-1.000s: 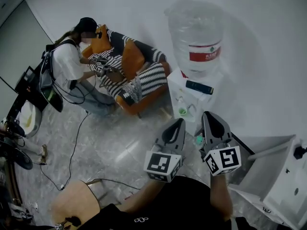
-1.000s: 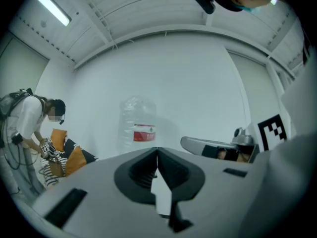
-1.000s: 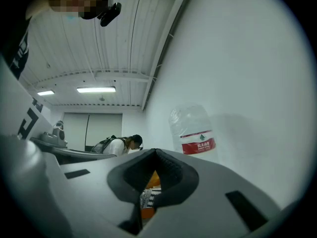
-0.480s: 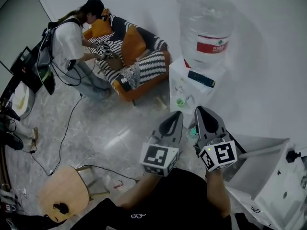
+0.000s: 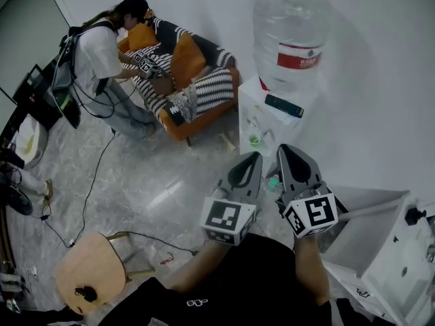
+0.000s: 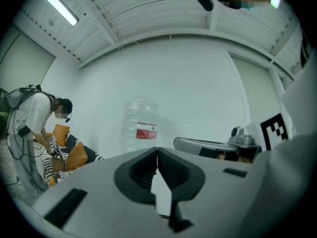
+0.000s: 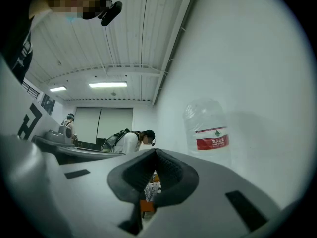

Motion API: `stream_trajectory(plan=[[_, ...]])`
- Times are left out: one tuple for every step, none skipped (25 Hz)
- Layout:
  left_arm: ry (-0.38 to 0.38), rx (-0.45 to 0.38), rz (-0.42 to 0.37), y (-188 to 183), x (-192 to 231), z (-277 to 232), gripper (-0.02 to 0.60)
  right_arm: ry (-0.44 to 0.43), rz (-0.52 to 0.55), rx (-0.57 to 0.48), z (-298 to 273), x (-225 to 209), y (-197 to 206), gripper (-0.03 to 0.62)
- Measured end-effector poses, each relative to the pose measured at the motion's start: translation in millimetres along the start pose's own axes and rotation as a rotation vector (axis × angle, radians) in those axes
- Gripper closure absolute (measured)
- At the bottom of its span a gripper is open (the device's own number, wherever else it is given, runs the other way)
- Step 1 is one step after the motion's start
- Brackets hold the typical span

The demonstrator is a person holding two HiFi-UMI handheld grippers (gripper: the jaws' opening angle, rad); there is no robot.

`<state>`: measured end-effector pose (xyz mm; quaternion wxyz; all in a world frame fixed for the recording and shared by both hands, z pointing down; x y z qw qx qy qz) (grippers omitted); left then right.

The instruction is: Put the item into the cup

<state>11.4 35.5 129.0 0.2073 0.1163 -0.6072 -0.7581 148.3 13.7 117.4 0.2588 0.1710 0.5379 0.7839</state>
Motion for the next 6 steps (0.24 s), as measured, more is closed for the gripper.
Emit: stream_trajectory(plan=[[-0.001,0.000,0.002,0.7,-0.1,0.0,0.569,0.000,0.001,0.001,0.6,0.0,0.0,0.583],[-0.002,0.001,0.003,1.7,-0.2,0.2,0.569,0.000,0.002,0.002,1.2,-0.1,0.5,0.583],[-0.004,0.002,0.005,2.9,-0.2,0.5,0.569,0.000,0.002,0.004,1.8,-0.3,1.6,0.583],[-0.005,0.002,0.007,3.9,-0.1,0.8,0.569,0.000,0.001,0.005,2.4,-0.6,2.7,0.585],[-0.006,0.000,0.008,4.8,0.0,1.2,0.569,0.000,0.002,0.006,2.9,-0.7,3.9,0.585],[-0.006,-0.001,0.009,5.6,0.0,1.6,0.569,-0.001,0.002,0.007,3.3,-0.9,4.9,0.583]])
Point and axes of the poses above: the fingertips, and each gripper's own axes: z backward along the fingers, x to its left, y out of its underside, the point moved 8 cm from there along z, backward along the fingers, and after that the axes turned 15 degrees about -x, right-handed, at the moved point
